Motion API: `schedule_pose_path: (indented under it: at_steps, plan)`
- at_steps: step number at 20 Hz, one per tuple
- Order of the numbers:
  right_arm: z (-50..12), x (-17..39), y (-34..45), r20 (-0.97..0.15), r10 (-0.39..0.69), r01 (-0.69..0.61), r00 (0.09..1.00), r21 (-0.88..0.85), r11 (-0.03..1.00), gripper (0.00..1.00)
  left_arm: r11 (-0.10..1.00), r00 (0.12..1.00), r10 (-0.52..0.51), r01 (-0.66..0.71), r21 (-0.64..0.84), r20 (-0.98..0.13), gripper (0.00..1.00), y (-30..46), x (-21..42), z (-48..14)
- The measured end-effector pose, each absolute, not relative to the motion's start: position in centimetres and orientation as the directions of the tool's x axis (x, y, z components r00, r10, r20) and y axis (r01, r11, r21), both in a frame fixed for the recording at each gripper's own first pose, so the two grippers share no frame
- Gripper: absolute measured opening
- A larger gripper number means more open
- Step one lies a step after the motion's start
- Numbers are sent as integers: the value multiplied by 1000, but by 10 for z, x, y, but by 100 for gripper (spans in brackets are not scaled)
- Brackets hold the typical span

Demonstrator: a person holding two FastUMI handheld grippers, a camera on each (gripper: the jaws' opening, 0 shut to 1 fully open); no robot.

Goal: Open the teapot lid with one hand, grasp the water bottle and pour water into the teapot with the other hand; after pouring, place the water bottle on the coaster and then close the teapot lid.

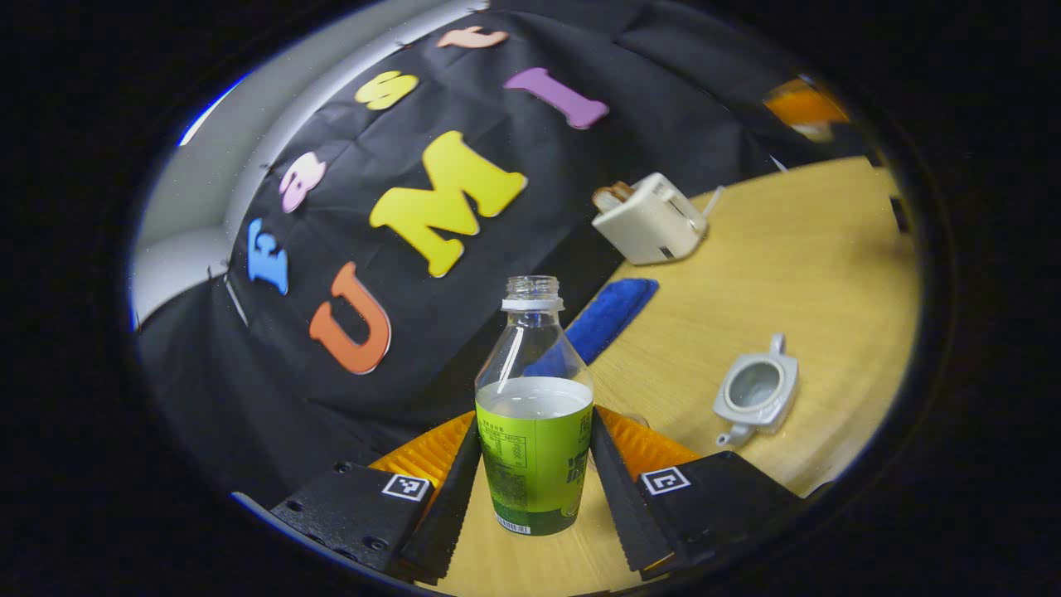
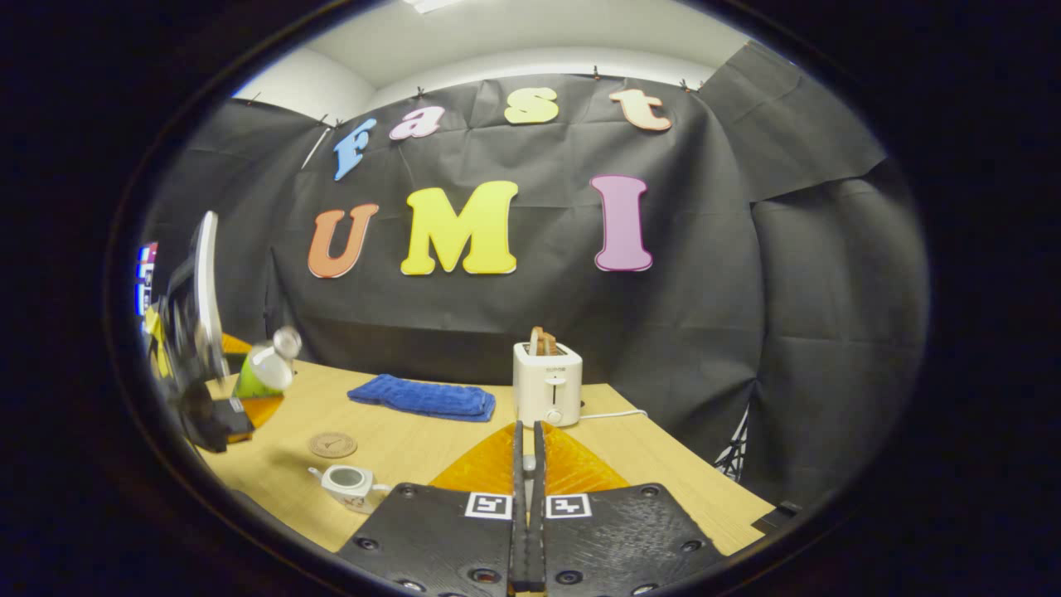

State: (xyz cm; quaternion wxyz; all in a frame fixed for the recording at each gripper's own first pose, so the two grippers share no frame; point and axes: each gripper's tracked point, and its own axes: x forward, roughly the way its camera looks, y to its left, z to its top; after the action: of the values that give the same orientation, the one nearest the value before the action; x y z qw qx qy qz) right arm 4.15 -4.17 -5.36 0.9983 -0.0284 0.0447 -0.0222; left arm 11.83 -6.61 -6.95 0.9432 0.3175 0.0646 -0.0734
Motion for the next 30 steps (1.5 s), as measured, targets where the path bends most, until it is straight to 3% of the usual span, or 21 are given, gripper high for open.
schedule_pose_path:
  at_steps: [4, 7, 10, 17, 30]
  plan:
    - [-59, 43, -34, -103, -36, 29, 994, -76, 997, 0, 958, 993, -84, 102, 267, -79, 77, -47, 130, -35]
    - [-62, 44, -29, -107, -30, 22, 994, -83, 996, 0, 996, 994, -66, 71, 48, -86, 77, -33, 136, -32]
    - [-65, 46, -26, -111, -26, 16, 993, -90, 996, 0, 996, 996, -55, 50, -76, -66, 78, -20, 142, -22]
    - [-76, 50, -22, -134, -22, 8, 991, -106, 994, 0, 998, 998, -35, 31, -60, -52, 78, -13, 182, -39]
    - [-94, 62, -12, -137, -16, 6, 990, -74, 997, 0, 991, 985, -124, 116, -70, -123, 79, -62, 218, -121]
